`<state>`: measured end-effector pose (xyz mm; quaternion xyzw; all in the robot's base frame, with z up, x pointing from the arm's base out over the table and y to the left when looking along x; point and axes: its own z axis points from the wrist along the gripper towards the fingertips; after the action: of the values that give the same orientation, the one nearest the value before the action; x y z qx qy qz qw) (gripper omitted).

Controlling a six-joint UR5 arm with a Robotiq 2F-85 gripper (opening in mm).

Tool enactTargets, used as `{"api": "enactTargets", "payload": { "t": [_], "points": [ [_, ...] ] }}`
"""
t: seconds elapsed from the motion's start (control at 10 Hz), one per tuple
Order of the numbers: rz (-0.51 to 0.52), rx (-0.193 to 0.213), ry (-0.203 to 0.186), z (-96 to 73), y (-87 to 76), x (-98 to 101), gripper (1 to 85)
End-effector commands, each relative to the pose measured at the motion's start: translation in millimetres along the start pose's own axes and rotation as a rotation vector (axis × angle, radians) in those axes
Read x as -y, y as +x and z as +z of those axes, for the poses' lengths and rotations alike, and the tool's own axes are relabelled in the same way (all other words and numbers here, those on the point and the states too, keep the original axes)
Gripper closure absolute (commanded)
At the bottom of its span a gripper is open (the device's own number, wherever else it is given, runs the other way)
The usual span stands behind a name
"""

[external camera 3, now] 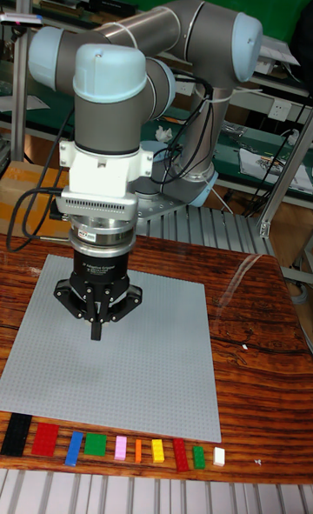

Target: Build with small Lego blocks

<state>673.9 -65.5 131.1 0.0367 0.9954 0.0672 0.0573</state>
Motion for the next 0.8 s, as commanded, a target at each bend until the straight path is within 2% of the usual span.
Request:
{"api": "enactTargets", "payload": {
  "t": [0.0, 0.1, 0.2, 0.3, 0.4, 0.7],
  "points": [
    [0.133, -0.011, 0.009, -0.9, 1.8, 3.2, 84.7],
    [0.131, 0.002, 0.024, -0.9, -1.3, 7.4, 84.7],
    [0.072, 0.016, 0.010, -0.9, -5.3, 3.9, 84.7],
    [0.018, 0.023, -0.033, -1.1, -7.2, -7.3, 84.7],
    [-0.032, 0.020, -0.038, -1.1, -6.2, -8.8, 84.7],
    [-0.108, -0.006, -0.049, -3.4, -31.8, 21.9, 84.7]
  ]
}}
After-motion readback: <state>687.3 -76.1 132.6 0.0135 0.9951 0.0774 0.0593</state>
